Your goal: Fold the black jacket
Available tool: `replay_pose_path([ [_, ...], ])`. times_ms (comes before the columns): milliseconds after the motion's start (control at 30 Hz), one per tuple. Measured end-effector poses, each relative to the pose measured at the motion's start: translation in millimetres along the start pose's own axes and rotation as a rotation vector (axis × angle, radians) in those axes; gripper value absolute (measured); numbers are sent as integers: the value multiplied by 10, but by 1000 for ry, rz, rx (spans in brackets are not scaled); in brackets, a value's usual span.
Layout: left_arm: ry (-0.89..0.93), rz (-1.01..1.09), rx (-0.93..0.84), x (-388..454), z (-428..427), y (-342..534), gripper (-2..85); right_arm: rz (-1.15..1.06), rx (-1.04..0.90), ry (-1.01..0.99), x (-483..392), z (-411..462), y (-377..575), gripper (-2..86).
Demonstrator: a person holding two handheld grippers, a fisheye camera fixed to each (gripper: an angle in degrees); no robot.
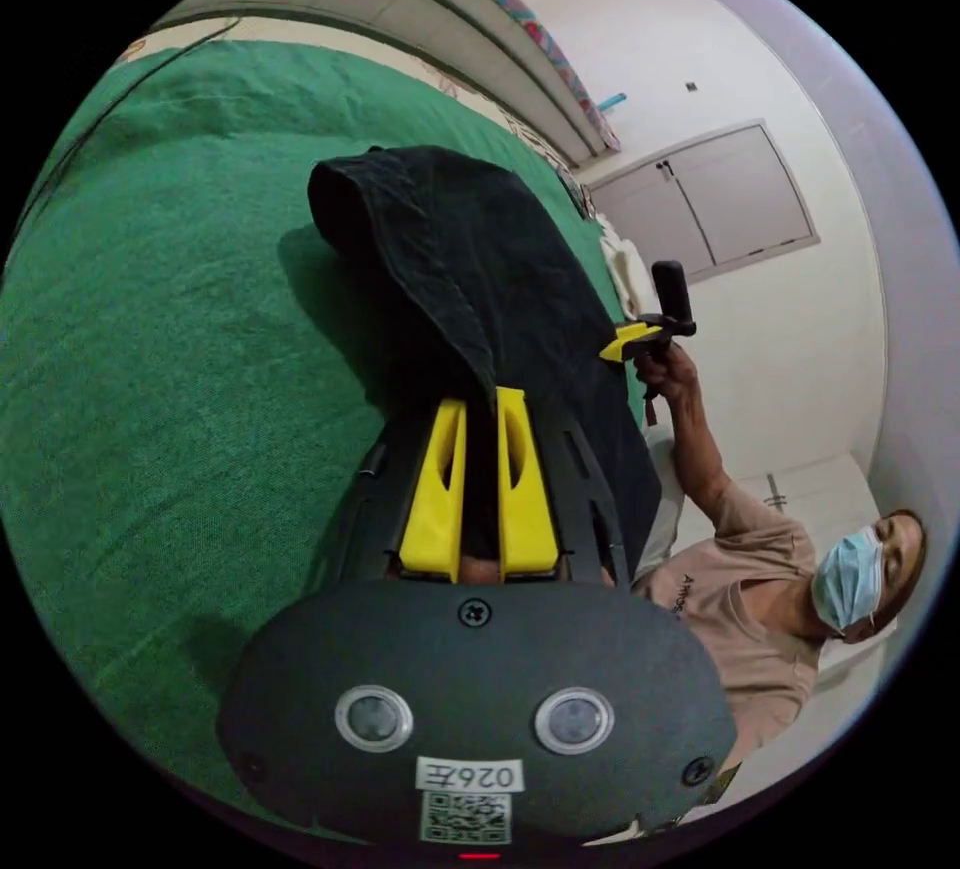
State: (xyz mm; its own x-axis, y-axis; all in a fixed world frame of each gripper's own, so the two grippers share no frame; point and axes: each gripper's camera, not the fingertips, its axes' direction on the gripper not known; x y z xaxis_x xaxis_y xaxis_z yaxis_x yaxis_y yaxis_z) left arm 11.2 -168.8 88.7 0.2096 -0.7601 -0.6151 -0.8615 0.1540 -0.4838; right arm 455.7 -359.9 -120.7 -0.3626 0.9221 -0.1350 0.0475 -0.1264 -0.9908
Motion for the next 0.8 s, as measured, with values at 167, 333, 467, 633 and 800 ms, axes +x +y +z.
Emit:
replay_pose_path([
  [167, 25, 81, -57, 0, 39, -121, 135, 65, 72, -11, 73, -346, 174, 126],
  [333, 56, 94, -9, -109, 88, -44, 138, 65, 102, -154, 52, -627, 241, 155],
  [467, 79, 150, 28, -89, 291, -33, 124, 60, 141, -58, -121, -619, 285, 119],
  [633, 53, 81, 36, -202, 549, -47, 61, 61, 217, -8, -436, -591, 343, 45],
  [800, -173, 151, 31, 220, 700, 28, 49, -147, 212, 379, -1467, -681, 490, 24],
])
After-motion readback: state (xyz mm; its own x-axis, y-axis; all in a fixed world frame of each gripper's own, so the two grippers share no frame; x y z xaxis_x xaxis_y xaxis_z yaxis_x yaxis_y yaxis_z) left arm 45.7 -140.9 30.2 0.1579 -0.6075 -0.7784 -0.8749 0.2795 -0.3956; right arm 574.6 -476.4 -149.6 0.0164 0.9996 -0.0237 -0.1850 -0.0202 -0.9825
